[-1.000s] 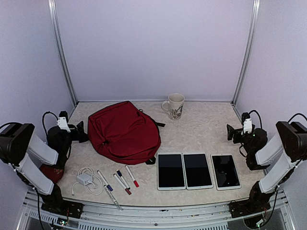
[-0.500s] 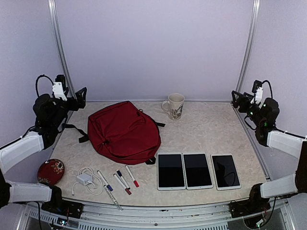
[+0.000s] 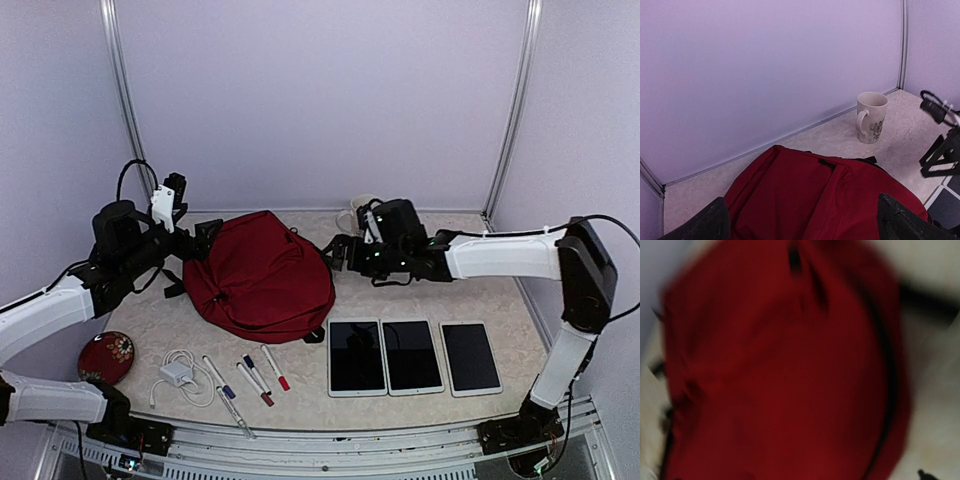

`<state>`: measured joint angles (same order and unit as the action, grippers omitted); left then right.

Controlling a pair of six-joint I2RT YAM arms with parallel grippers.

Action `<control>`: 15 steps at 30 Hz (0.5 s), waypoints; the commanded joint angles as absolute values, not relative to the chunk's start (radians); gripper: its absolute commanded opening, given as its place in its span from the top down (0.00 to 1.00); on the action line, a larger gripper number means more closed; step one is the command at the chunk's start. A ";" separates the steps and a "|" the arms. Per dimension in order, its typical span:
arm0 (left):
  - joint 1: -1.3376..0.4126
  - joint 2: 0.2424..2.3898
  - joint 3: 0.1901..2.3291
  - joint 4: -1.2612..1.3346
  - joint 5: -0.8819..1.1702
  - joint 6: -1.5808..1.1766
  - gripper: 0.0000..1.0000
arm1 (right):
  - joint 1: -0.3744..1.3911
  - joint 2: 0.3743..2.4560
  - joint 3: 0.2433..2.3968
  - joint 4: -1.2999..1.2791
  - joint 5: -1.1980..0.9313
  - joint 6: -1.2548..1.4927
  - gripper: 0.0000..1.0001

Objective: Pack the student bag
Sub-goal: Pick up the student bag from the center of the board.

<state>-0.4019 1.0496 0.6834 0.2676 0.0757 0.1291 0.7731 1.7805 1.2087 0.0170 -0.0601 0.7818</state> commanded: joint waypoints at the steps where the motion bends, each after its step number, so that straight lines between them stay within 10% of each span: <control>1: -0.442 1.028 0.669 0.283 0.094 0.144 0.01 | 0.802 1.961 1.304 -0.119 -0.161 0.889 0.00; 9: -0.498 1.012 0.647 0.298 0.106 0.167 0.01 | 0.804 2.107 1.379 -0.131 -0.202 0.848 0.03; 15: -0.501 1.011 0.636 0.307 0.078 0.179 0.01 | 0.805 2.232 1.479 -0.041 -0.338 0.878 0.24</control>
